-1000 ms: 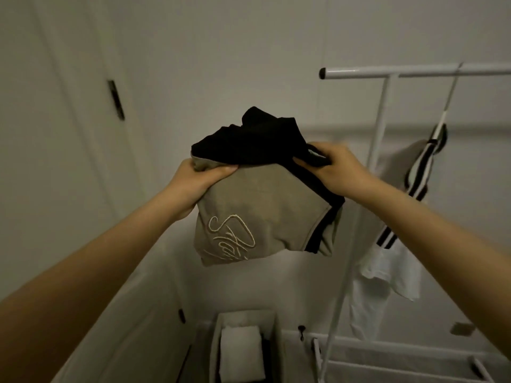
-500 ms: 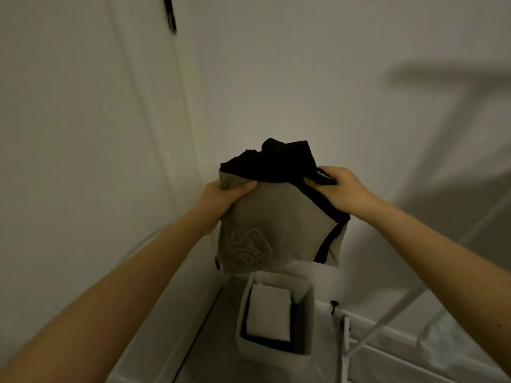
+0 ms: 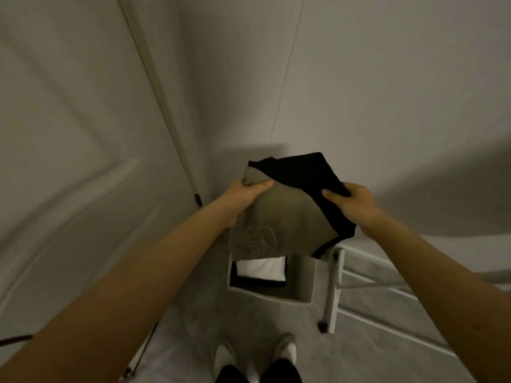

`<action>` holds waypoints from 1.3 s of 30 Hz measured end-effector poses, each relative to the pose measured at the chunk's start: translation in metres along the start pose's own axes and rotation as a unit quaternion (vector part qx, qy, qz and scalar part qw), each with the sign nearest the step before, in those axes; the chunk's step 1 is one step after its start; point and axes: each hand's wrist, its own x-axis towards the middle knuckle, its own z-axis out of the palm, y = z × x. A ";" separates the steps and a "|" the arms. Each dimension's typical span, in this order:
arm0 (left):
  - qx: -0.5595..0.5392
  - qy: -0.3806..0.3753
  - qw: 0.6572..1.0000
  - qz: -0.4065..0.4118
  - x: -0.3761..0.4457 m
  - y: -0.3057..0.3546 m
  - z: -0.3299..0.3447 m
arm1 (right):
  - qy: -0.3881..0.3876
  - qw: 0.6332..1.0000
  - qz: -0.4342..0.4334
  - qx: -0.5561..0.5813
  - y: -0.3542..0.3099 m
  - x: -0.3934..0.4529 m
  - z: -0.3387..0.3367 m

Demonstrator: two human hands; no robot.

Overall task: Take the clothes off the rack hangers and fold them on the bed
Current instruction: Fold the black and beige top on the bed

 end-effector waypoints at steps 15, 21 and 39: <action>0.039 0.107 0.985 -0.130 0.221 -0.261 0.009 | -0.133 0.974 0.104 -0.154 0.249 0.164 0.173; 0.069 0.095 0.985 -0.127 0.286 -0.324 0.007 | -0.141 0.968 0.138 -0.152 0.318 0.213 0.215; 0.604 0.022 0.739 0.299 0.376 -0.413 -0.024 | -0.095 0.906 -0.202 -0.359 0.421 0.270 0.281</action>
